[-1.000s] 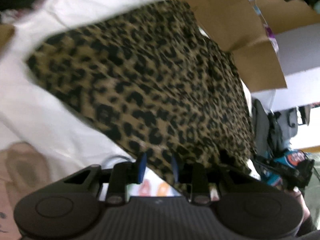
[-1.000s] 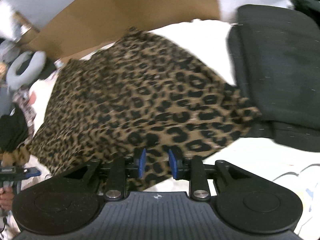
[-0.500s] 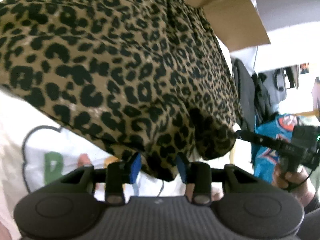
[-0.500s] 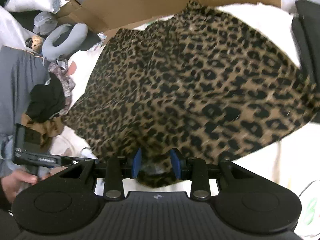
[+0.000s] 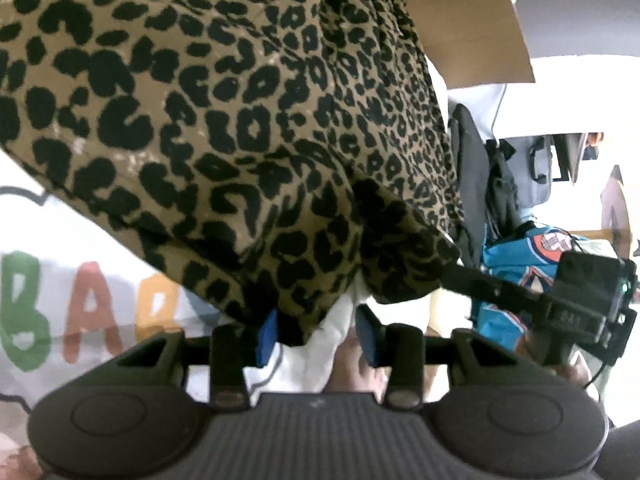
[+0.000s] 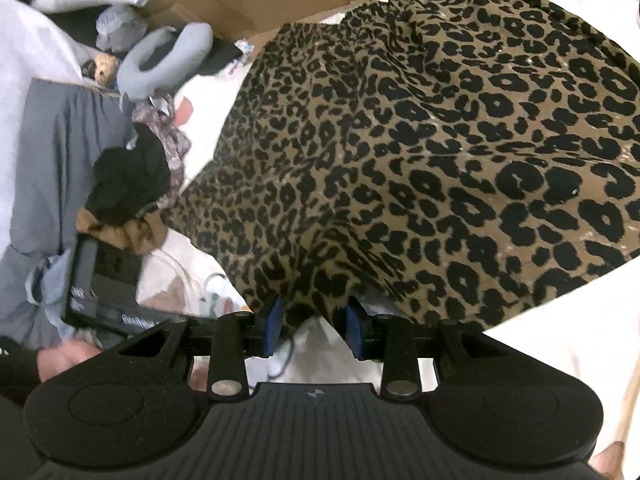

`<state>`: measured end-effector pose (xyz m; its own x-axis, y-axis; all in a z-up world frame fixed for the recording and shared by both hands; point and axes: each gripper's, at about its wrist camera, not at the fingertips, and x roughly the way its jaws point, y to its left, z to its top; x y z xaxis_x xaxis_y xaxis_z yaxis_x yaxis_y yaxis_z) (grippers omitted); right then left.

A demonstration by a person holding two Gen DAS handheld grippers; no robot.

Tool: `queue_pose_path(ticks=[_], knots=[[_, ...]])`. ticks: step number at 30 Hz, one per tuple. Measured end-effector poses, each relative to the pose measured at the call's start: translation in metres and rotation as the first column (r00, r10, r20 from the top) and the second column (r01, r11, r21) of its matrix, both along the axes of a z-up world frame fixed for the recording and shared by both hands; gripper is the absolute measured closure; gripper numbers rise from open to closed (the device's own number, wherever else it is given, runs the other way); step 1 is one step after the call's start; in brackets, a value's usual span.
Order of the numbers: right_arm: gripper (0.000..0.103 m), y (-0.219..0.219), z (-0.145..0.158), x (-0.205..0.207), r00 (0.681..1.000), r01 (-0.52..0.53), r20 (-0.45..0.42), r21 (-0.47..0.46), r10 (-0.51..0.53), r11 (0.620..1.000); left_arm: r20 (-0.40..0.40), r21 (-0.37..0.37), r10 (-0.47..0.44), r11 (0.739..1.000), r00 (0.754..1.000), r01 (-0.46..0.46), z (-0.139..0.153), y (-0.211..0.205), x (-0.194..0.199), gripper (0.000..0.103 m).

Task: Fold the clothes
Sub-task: 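Lift the leopard-print garment up with both tools and shake it open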

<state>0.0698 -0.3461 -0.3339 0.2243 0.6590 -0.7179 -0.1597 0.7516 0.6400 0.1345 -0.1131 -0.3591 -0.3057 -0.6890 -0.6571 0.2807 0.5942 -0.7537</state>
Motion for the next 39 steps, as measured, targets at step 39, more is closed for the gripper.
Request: queue_pose_path(ticks=[39], knots=[[0.090,0.005,-0.012,-0.014,0.982,-0.159,-0.105,-0.031,0.155,0.987,0.300,-0.012,-0.177,0.982,0.937,0.189,0.051,0.027,-0.010,0.097]])
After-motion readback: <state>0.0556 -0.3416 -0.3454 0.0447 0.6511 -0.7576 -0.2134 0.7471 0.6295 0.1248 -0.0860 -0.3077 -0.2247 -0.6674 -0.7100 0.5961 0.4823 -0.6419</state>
